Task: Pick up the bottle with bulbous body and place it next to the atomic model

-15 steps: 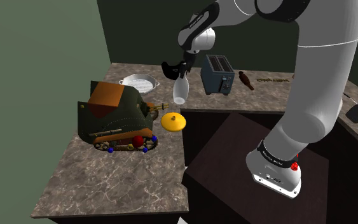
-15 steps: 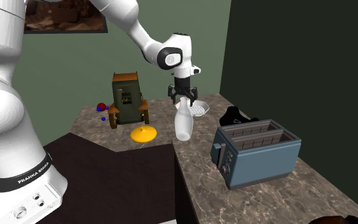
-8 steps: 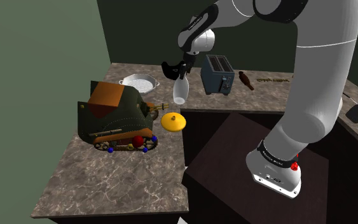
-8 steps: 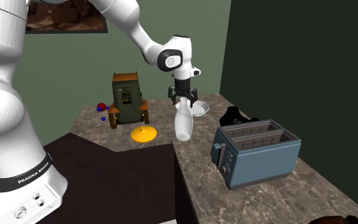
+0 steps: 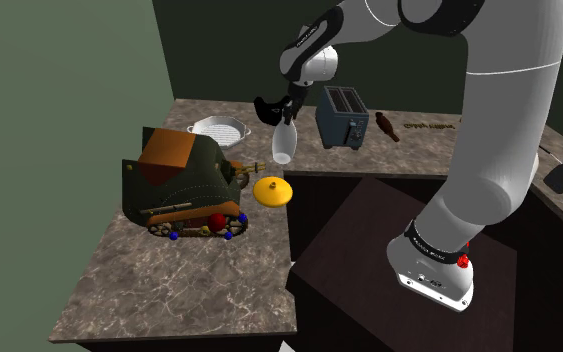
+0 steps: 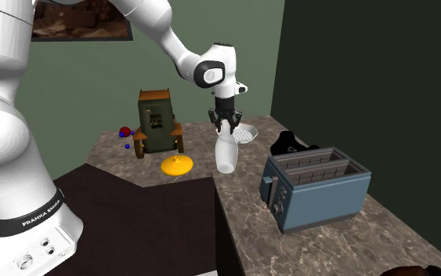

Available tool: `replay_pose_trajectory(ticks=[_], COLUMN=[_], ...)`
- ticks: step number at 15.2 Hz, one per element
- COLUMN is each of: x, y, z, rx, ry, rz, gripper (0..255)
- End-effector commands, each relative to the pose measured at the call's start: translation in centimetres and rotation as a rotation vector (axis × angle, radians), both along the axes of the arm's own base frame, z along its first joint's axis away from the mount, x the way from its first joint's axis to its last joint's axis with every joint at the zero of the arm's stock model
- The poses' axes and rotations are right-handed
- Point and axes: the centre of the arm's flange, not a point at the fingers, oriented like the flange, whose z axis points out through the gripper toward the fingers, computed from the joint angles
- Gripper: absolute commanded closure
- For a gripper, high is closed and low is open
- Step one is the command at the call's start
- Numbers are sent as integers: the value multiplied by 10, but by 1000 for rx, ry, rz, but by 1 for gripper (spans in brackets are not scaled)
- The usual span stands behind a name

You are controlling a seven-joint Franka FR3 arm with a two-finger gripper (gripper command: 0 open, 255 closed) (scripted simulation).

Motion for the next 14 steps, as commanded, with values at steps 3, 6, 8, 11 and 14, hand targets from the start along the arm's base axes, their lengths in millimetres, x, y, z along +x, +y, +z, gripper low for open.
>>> replay_pose_trajectory(ticks=[3,6,8,11,14], x=[0,0,0,0,0], y=[0,0,0,0,0], z=[0,16,26,42,58], rx=[0,0,0,0,0], ry=[0,0,0,0,0], rz=[0,0,0,0,0], gripper=[255,255,255,255,255])
